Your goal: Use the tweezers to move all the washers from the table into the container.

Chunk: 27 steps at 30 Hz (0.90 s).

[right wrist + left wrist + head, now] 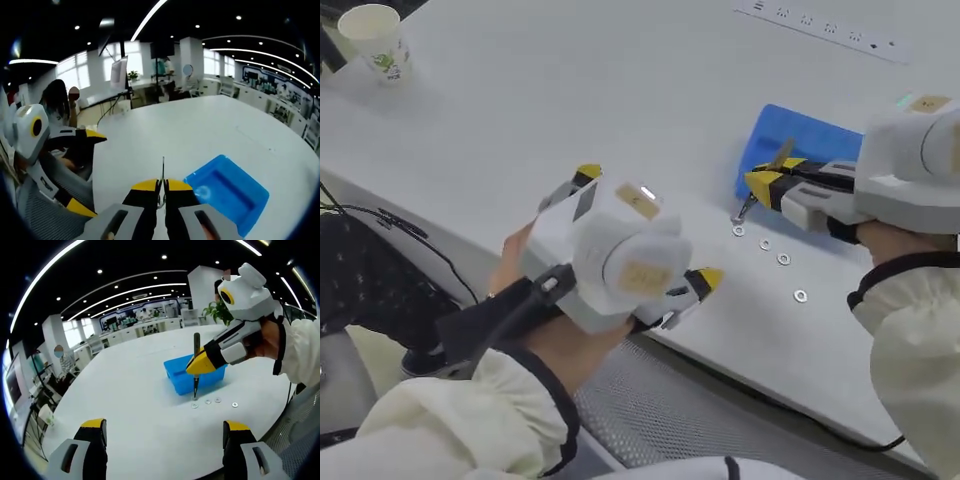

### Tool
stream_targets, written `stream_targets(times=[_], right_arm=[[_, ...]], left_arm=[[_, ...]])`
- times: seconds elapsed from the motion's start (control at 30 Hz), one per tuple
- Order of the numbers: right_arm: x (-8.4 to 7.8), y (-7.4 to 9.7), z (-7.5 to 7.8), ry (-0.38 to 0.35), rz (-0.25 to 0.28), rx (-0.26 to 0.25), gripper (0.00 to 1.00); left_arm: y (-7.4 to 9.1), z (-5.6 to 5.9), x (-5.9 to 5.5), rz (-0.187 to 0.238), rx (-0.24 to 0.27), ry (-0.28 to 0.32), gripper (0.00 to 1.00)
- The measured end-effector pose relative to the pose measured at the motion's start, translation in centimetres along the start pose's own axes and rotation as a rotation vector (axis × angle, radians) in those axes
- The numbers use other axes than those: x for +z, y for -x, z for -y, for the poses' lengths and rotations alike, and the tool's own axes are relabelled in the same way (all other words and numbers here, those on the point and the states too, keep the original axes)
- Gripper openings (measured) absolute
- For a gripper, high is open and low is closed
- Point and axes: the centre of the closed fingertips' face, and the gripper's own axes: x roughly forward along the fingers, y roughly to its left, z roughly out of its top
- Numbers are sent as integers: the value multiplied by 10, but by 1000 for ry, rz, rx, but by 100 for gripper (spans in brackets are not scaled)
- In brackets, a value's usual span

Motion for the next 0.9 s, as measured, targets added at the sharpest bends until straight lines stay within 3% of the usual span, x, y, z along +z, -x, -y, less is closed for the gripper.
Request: stream_targets(times=[0.27,0.43,0.63,0.9], right_arm=[[11,1,10,-4,10,-5,0],[20,1,26,-3,39,-32,0],[28,1,46,2,64,-97,0],[23,-11,74,13,69,-190,0]], left_arm=[[-1,1,-1,-6,0,-10,99],[-1,2,-3,-14,-5,-16,99],[-1,2,-3,-16,-4,-19,99],[-1,3,-4,-22,-5,-24,99]])
